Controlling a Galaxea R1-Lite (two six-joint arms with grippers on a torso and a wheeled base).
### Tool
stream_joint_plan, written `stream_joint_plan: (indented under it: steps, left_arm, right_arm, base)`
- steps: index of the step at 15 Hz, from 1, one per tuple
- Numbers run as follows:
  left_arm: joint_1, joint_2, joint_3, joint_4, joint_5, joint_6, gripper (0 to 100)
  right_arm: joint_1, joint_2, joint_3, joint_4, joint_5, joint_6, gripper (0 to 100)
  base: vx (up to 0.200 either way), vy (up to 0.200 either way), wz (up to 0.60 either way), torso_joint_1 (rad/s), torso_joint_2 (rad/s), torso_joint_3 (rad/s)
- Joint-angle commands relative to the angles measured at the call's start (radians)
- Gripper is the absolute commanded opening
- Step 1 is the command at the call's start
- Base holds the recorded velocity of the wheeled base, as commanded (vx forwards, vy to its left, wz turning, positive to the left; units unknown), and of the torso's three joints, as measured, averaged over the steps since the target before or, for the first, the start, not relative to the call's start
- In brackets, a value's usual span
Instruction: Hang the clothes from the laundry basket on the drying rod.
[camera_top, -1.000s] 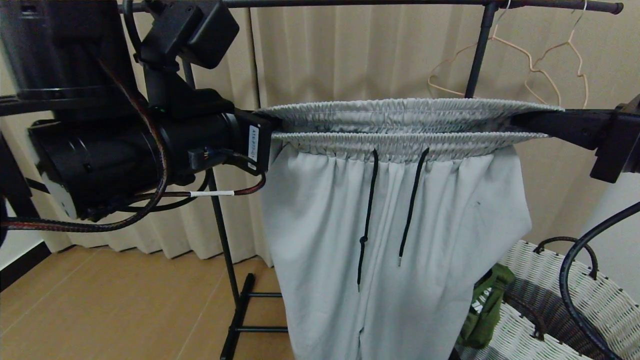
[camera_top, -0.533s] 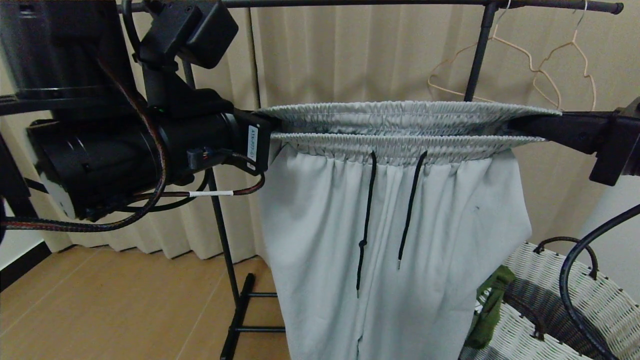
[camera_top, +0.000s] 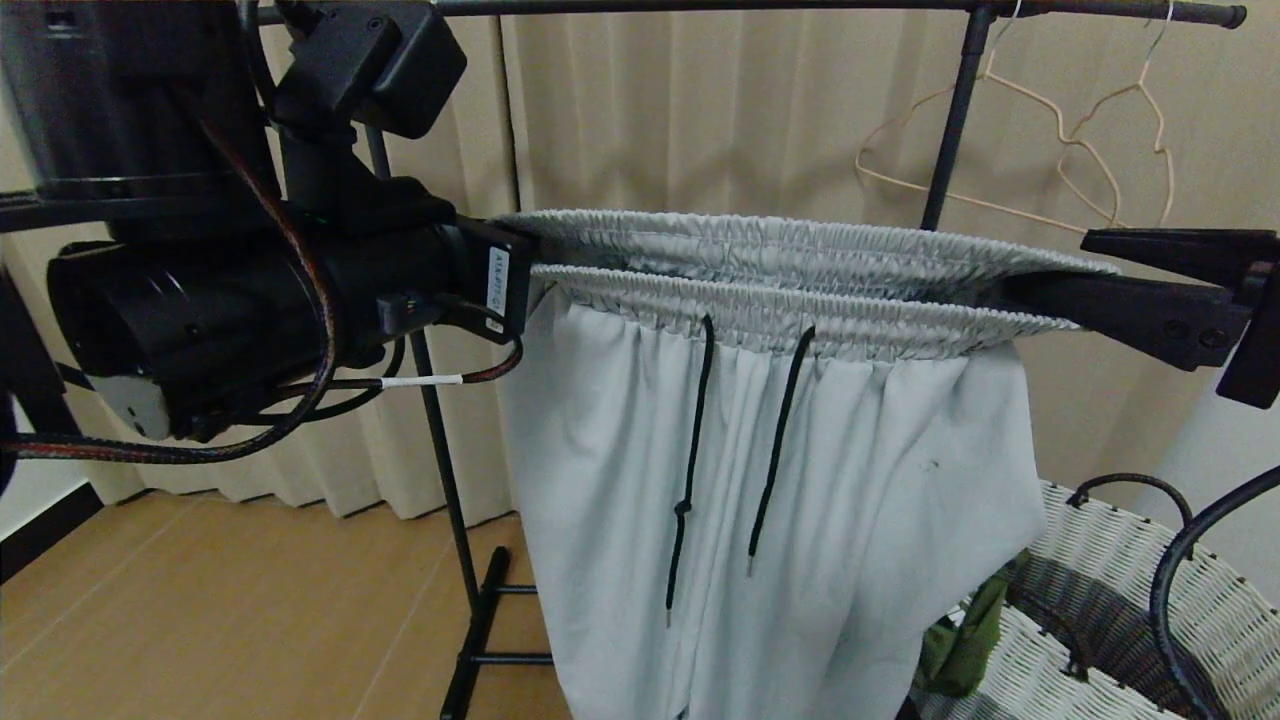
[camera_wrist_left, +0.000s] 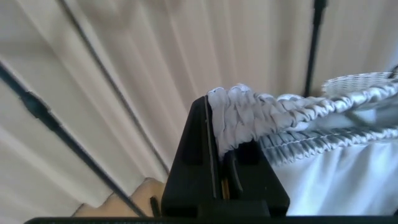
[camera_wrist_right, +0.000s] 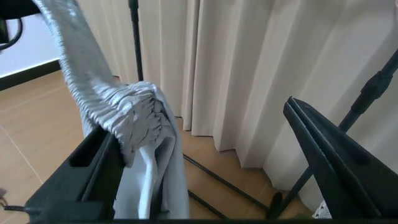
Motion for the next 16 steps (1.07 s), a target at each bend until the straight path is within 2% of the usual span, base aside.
stream_joint_plan:
  steps: [1, 4, 6, 7, 9, 11, 12, 13, 16]
  left_arm:
    - [0.000, 0.003, -0.001, -0.001, 0.022, 0.013, 0]
    - [0.002, 0.004, -0.001, -0.002, 0.051, 0.018, 0]
    - [0.000, 0.020, -0.001, -0.010, 0.051, 0.018, 0]
    - [-0.001, 0.020, 0.001, -0.009, 0.051, 0.018, 0]
    - [-0.001, 0.012, 0.005, -0.005, 0.054, 0.021, 0]
    - [0.000, -0.029, 0.068, -0.007, 0.053, 0.037, 0]
    - [0.000, -0.029, 0.068, -0.007, 0.053, 0.037, 0]
    - [0.007, -0.134, 0.197, -0.009, 0.050, 0.067, 0]
    - [0.028, -0.276, 0.309, 0.001, 0.048, 0.073, 0]
  right_arm:
    - [0.013, -0.028, 0.015, -0.002, 0.011, 0.001, 100]
    - [0.028, -0.058, 0.054, -0.002, 0.055, 0.000, 100]
    - [0.028, -0.087, 0.081, -0.002, 0.138, -0.012, 100]
    - [0.028, -0.093, 0.092, 0.000, 0.153, -0.017, 100]
    - [0.025, -0.100, 0.106, 0.001, 0.149, -0.025, 100]
    - [0.001, -0.111, 0.137, 0.004, 0.138, -0.101, 100]
    - [0.001, -0.111, 0.137, 0.004, 0.138, -0.101, 100]
    - [-0.081, -0.136, 0.189, 0.011, 0.093, -0.206, 100]
    - [-0.161, -0.153, 0.229, 0.012, 0.049, -0.276, 100]
  base:
    - [0.000, 0.000, 0.00, 0.000, 0.00, 0.000]
    - [0.000, 0.000, 0.00, 0.000, 0.00, 0.000]
    - [0.000, 0.000, 0.00, 0.000, 0.00, 0.000]
    - [0.000, 0.000, 0.00, 0.000, 0.00, 0.000]
    - [0.000, 0.000, 0.00, 0.000, 0.00, 0.000]
    - [0.000, 0.000, 0.00, 0.000, 0.00, 0.000]
    - [0.000, 0.000, 0.00, 0.000, 0.00, 0.000]
    - [0.000, 0.000, 0.00, 0.000, 0.00, 0.000]
    - [0.000, 0.000, 0.00, 0.000, 0.00, 0.000]
